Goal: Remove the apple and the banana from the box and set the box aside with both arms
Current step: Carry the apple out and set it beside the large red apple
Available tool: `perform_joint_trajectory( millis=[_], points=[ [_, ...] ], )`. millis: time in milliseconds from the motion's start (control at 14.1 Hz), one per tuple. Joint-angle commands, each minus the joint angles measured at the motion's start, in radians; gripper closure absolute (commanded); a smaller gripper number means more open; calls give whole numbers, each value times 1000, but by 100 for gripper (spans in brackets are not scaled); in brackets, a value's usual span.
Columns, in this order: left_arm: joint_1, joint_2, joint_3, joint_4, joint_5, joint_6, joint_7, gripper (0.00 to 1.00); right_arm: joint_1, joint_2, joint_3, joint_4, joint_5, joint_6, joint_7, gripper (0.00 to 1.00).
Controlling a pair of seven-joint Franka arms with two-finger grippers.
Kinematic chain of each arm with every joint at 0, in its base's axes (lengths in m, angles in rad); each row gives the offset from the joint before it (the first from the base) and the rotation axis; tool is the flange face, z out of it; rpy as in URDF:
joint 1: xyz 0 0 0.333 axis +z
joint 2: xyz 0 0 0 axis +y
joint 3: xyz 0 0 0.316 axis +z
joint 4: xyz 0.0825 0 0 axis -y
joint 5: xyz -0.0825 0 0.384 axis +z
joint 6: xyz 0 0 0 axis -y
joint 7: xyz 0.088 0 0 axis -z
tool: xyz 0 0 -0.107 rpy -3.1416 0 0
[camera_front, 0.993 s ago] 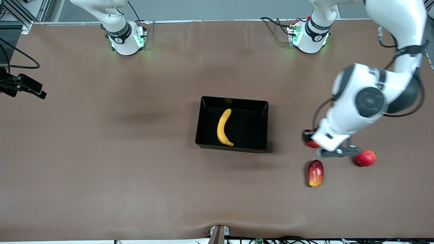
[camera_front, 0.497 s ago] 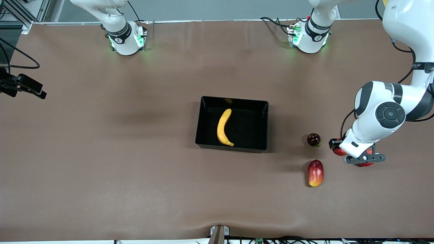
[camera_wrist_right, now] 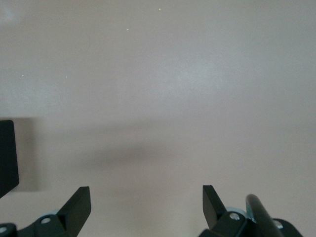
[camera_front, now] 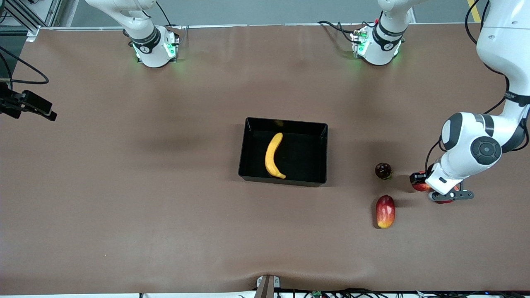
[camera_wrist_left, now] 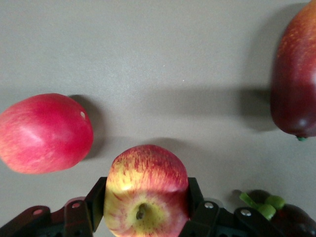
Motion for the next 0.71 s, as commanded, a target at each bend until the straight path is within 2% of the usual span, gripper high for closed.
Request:
perform_joint_trajectory(
  millis=[0,355,639],
  points=[
    [24,26,-17,3,7,32,-1,100,-20,4,13,8,8,-5,-7,0],
    [30,42,-18,-1,4,41,-11,100,-20,6,13,8,8,-6,-7,0],
    [26,42,-18,-1,-64,38,-12,100,-19,6,13,8,8,-6,-7,0]
  ],
)
